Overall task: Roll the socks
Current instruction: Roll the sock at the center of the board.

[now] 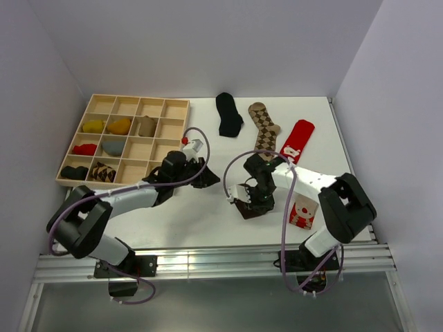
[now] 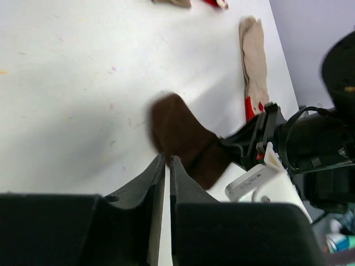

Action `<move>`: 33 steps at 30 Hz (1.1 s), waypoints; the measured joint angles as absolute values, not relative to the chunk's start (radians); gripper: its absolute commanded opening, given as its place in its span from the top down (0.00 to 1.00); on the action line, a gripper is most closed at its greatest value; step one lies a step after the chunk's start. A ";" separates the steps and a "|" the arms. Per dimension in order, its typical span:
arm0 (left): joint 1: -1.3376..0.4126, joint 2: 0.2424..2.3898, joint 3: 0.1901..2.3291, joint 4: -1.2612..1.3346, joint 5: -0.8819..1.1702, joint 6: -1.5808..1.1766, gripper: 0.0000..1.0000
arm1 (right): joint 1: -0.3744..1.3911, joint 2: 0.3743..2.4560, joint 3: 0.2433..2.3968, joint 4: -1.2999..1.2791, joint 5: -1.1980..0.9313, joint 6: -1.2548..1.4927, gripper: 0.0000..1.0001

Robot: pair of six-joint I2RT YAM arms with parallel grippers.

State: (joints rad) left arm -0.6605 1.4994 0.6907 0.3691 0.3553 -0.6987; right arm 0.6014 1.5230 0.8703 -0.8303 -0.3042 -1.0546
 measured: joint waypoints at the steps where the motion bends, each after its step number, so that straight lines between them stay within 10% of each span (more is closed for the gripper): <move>1: -0.661 1.478 0.670 0.385 0.334 -0.698 0.87 | 0.601 1.539 0.885 -0.861 -0.305 -1.059 0.85; 13: -0.814 1.055 0.381 0.523 -0.044 -0.547 0.76 | 0.577 1.967 1.266 -1.239 -0.393 -1.081 0.82; 33: -1.309 1.681 0.738 0.422 -0.234 -0.146 0.57 | 0.557 2.155 1.430 -1.412 -0.476 -1.056 0.80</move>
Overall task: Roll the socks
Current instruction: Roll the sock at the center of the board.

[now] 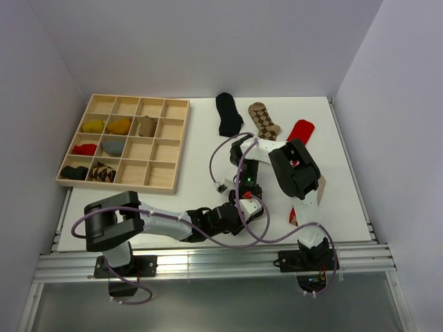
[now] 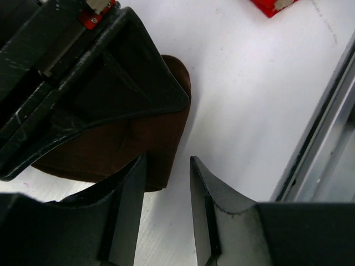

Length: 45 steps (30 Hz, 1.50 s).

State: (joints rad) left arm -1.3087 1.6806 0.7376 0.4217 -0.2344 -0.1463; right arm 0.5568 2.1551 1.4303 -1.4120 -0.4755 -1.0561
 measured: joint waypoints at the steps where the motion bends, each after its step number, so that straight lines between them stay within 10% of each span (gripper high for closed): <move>1: -1.309 1.688 0.740 0.422 -0.234 -0.140 0.57 | 0.555 2.159 1.434 -1.415 -0.477 -1.055 0.80; 14: -1.309 1.762 0.766 0.483 -0.254 -0.098 0.63 | 0.535 2.182 1.448 -1.427 -0.493 -1.045 0.79; 21: -1.286 1.780 0.769 0.519 -0.239 -0.132 0.97 | 0.521 2.183 1.449 -1.429 -0.496 -1.041 0.65; 29: -1.216 1.775 0.693 0.652 -0.111 -0.260 1.00 | 0.448 2.157 1.450 -1.387 -0.580 -1.014 0.52; 45: -0.901 1.828 0.593 0.848 0.455 -0.591 1.00 | 0.075 1.448 1.079 -0.923 -0.718 -0.970 0.43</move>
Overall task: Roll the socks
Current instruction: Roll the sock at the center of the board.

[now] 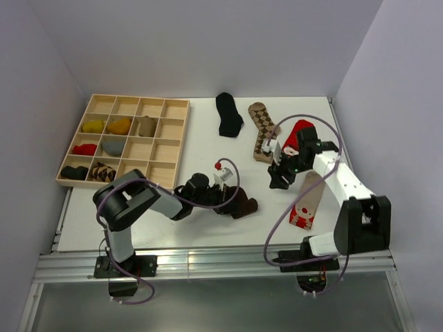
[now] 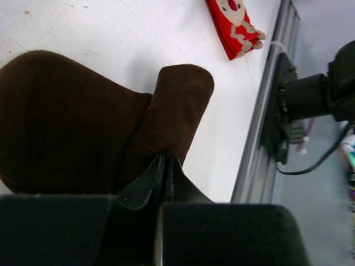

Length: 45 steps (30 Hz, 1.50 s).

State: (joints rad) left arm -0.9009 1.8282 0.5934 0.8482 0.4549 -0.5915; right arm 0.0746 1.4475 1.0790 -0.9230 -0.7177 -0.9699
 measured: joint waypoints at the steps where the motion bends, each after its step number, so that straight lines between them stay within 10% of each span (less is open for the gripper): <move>1: -0.886 1.841 0.606 0.842 0.488 -0.606 1.00 | 0.077 1.400 1.024 -0.896 -0.714 -0.977 0.41; 14: -0.729 2.041 0.734 0.861 0.879 -0.924 1.00 | 0.345 0.988 0.603 -0.556 -0.591 -1.052 0.32; 33: -0.698 2.086 0.808 0.738 0.978 -1.041 1.00 | 0.798 1.084 0.415 -0.194 -0.262 -0.986 0.34; 45: -0.680 2.087 0.850 0.617 1.022 -1.010 0.96 | 0.812 1.290 0.512 -0.146 -0.178 -0.973 0.84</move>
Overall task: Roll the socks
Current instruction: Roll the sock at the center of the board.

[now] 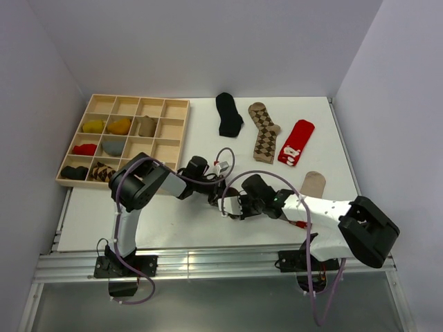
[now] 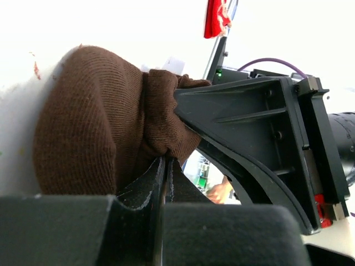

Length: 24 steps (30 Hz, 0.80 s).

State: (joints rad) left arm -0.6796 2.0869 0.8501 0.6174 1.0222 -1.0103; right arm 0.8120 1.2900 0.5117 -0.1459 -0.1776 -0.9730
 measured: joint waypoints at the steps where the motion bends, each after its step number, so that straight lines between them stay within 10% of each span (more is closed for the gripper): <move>1: -0.680 2.082 0.858 0.593 1.018 -0.998 0.90 | 0.812 1.292 0.517 -0.155 -0.176 -0.974 0.84; 8: -0.698 1.947 0.868 0.393 0.833 -0.886 0.74 | 0.799 1.251 0.508 -0.191 -0.142 -0.982 0.85; 24: -0.697 1.478 0.654 0.342 0.239 -0.809 0.76 | 0.713 1.363 0.720 -0.638 -0.124 -0.993 0.83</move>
